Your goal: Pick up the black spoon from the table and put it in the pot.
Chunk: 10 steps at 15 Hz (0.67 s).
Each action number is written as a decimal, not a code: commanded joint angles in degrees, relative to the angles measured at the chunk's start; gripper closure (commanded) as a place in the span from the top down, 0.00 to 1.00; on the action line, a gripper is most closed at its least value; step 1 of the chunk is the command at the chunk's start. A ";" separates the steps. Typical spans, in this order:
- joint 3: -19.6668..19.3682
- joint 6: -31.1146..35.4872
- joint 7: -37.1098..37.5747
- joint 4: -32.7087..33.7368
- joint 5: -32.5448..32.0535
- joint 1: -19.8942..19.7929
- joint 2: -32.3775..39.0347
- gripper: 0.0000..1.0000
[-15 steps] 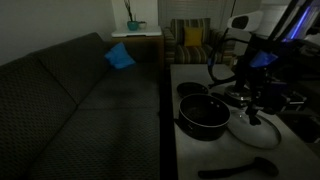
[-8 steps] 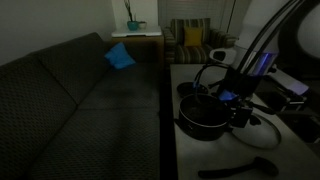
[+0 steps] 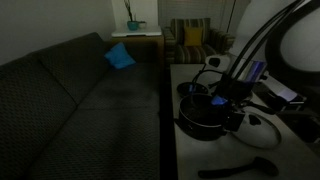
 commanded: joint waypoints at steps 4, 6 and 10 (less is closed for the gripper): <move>-5.34 0.53 5.66 3.88 -3.36 7.54 5.76 1.00; -4.28 0.64 5.51 4.71 -3.66 7.60 7.85 1.00; -2.52 -0.16 3.86 7.73 -4.47 7.10 12.71 1.00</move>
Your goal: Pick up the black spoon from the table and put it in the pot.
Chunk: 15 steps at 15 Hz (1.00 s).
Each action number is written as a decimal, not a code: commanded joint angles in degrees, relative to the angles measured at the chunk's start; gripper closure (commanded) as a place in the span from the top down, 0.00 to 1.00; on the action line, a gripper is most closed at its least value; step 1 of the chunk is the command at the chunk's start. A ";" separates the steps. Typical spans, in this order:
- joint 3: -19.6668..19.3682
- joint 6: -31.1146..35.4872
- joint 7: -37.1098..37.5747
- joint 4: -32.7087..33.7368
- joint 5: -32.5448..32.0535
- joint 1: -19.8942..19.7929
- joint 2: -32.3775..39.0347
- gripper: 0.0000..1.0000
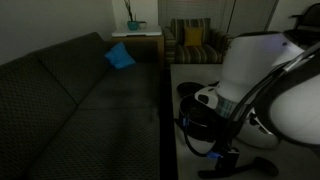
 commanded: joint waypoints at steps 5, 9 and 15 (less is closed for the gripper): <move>0.60 -0.83 -0.13 4.97 -2.34 -0.49 5.87 1.00; 0.74 -1.60 -1.20 7.94 -2.45 -0.68 8.50 1.00; 0.53 -9.63 -0.39 14.87 -1.34 -0.03 13.25 1.00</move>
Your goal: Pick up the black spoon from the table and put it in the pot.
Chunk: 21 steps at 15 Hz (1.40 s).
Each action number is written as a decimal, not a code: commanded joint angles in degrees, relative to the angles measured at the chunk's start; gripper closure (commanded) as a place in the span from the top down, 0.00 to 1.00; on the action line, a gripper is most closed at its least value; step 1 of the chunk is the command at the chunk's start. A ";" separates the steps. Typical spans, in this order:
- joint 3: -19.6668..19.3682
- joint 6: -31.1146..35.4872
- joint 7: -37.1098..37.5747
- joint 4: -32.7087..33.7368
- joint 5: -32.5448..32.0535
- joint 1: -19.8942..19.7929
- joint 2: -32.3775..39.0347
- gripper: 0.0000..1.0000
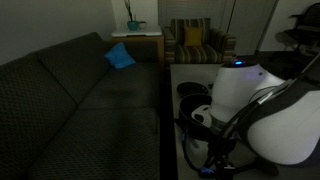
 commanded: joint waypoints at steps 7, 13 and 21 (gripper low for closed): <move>0.65 -10.50 -1.10 15.68 0.74 0.08 11.33 1.00; -1.98 -6.56 7.32 13.82 0.74 4.73 9.81 1.00; -2.03 -5.97 10.30 13.28 0.30 5.68 9.44 1.00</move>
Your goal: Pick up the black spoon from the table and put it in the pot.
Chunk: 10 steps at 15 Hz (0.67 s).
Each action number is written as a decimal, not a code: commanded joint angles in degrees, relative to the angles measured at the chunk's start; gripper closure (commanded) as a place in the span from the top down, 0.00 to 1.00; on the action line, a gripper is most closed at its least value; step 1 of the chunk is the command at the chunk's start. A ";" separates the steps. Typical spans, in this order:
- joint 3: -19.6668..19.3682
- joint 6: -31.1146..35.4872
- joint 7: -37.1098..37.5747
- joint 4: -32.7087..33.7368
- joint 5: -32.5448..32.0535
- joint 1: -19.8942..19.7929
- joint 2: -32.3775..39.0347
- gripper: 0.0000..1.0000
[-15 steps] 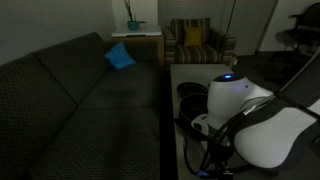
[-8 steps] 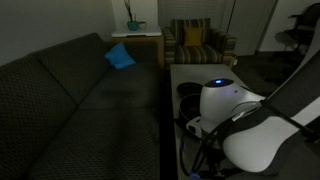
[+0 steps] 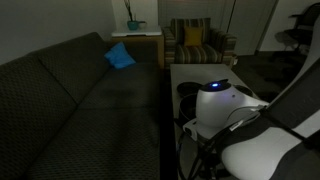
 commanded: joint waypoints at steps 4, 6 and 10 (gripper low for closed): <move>-8.02 6.65 12.42 0.27 -0.95 6.97 -0.04 1.00; -11.61 9.22 17.96 -0.31 -0.73 10.03 -0.02 1.00; -14.60 10.12 24.88 -1.35 -0.46 14.32 0.04 1.00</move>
